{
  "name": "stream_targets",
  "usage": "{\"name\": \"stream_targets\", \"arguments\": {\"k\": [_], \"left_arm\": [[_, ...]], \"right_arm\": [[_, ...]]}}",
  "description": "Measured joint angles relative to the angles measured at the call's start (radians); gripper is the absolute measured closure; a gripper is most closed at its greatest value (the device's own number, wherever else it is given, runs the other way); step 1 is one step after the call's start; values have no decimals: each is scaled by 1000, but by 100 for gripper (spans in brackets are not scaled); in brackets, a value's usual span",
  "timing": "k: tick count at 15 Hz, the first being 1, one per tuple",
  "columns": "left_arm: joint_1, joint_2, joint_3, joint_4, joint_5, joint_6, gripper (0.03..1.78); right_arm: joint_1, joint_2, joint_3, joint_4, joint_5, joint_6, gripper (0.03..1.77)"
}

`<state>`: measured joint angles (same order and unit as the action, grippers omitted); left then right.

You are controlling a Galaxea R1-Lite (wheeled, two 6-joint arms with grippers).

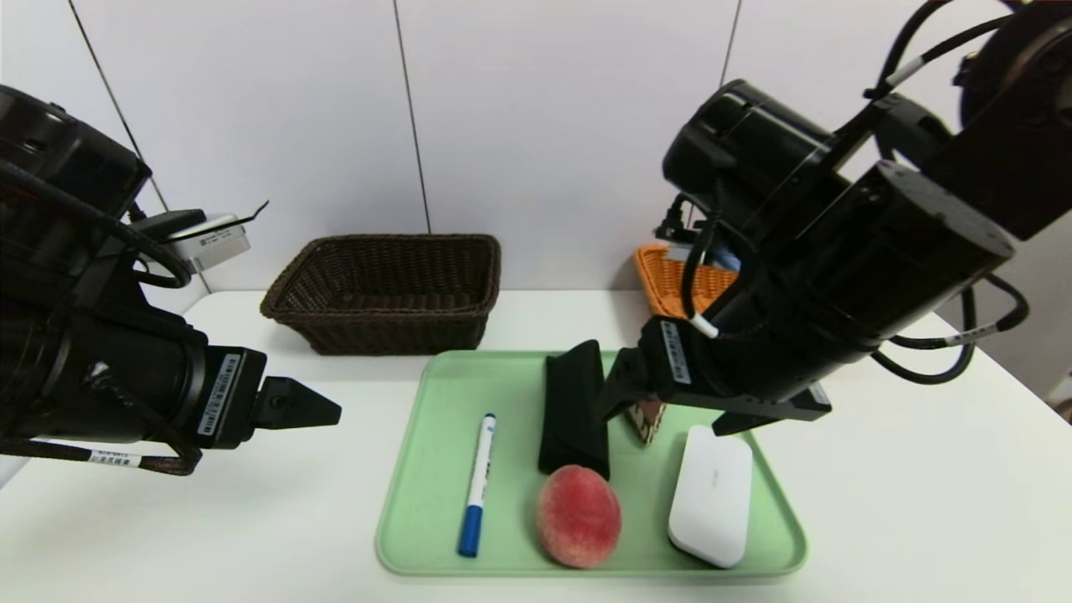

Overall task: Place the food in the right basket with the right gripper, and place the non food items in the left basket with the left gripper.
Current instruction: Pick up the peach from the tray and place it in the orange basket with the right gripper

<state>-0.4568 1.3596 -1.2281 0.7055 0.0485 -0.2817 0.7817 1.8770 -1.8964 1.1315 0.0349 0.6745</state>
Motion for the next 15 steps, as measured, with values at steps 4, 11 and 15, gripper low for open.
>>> {"name": "stream_targets", "arguments": {"k": [4,11,15], "left_arm": [[-1,1,82,-94,-1,2,12],[-18,1,130,-120,-5,-2,12],[-27,0,141,-120,-4,-4,12]], "right_arm": [[76,110,-55,16,0,47,9],[107,198,-60,20,-44,60,9],[116,238,-60,19,-46,59,9]]}}
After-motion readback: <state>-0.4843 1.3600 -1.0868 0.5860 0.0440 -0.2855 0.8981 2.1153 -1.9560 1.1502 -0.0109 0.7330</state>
